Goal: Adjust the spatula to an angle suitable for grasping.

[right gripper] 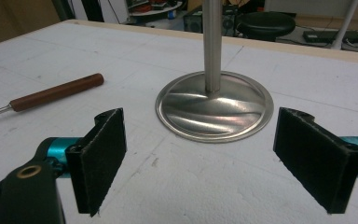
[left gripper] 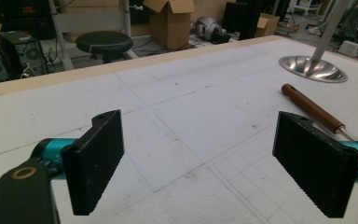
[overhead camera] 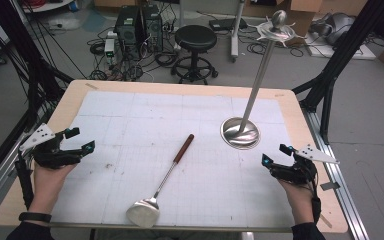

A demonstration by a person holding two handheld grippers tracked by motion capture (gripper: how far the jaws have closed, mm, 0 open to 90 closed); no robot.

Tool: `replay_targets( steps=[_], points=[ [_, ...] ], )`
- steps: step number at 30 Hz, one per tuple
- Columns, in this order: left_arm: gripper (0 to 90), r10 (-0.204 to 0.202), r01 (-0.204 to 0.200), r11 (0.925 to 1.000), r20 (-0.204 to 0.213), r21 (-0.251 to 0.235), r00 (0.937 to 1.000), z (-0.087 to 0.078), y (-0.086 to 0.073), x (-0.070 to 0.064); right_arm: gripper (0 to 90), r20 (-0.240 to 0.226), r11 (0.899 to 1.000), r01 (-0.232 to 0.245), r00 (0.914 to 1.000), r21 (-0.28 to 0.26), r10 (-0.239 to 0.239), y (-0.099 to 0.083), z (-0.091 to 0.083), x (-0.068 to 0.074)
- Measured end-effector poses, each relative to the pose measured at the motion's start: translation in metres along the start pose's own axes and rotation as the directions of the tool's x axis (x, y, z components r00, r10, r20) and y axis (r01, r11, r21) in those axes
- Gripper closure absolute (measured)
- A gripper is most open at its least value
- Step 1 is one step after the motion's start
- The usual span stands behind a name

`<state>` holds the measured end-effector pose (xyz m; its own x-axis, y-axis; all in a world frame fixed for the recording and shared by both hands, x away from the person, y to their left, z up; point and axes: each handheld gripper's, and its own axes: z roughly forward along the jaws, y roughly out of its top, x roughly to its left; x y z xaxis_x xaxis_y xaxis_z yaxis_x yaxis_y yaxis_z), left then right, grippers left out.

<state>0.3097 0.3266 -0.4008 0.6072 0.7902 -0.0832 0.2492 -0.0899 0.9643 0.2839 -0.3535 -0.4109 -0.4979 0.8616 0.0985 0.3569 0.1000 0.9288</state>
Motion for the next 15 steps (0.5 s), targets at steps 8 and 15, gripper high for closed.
replay_targets(
  steps=[8,15],
  points=[
    [17.9,-0.008,0.008,0.9999,0.008,0.01,0.9999,-0.0018,0.0005,-0.0009,16.6,0.004,1.0,-0.008,1.0,-0.001,0.008,-0.0003,-0.0004,-0.002],
    [18.0,-0.004,0.004,0.9998,0.02,0.018,0.9998,-0.0018,0.004,-0.0055,16.6,0.0,1.0,-0.008,1.0,-0.002,0.008,0.0006,0.0,-0.0016]
  ],
)
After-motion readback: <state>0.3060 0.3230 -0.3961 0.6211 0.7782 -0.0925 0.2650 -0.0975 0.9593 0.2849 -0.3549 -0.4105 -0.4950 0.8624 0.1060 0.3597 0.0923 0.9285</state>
